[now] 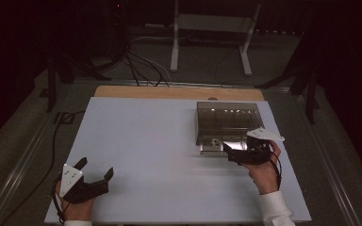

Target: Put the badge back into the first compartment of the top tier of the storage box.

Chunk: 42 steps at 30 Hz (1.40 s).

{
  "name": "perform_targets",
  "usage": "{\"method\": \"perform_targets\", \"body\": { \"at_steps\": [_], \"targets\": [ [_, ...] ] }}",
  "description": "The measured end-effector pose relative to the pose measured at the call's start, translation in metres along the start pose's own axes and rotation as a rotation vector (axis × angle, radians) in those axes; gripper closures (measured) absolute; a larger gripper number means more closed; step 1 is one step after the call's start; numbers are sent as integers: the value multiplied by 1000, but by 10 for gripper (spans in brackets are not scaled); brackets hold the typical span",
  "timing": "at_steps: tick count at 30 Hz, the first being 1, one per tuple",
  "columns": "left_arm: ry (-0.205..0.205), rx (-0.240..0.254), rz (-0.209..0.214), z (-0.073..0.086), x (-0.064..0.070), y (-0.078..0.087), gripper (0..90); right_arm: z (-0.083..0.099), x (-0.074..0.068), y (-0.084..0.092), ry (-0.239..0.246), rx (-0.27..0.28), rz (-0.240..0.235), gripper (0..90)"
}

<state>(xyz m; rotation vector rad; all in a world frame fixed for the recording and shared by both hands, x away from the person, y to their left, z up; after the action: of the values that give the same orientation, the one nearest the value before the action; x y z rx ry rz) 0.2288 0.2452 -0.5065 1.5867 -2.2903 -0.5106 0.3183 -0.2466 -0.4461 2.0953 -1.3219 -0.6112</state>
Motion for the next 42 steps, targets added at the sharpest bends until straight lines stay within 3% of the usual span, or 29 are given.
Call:
{"method": "perform_targets", "body": {
  "at_steps": [23,42],
  "targets": [
    [-3,-2,2,0,0,-2,11,14,8,15,-20,25,5,0],
    [-4,-1,3,-1,0,-2,11,30,2,22,4,39,9,0]
  ]
}}
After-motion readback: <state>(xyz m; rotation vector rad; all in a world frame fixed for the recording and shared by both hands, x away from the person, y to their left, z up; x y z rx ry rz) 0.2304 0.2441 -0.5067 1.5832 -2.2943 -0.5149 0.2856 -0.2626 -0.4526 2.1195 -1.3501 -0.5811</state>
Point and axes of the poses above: each handheld gripper's, and its own axes: y roughly backward along the jaws, z roughly out of its underside, x roughly to its right, the point moved 2 cm from there along -y, roughly forward along the jaws, and after that the axes turned 9 degrees about -x, right-handed, at the moved point
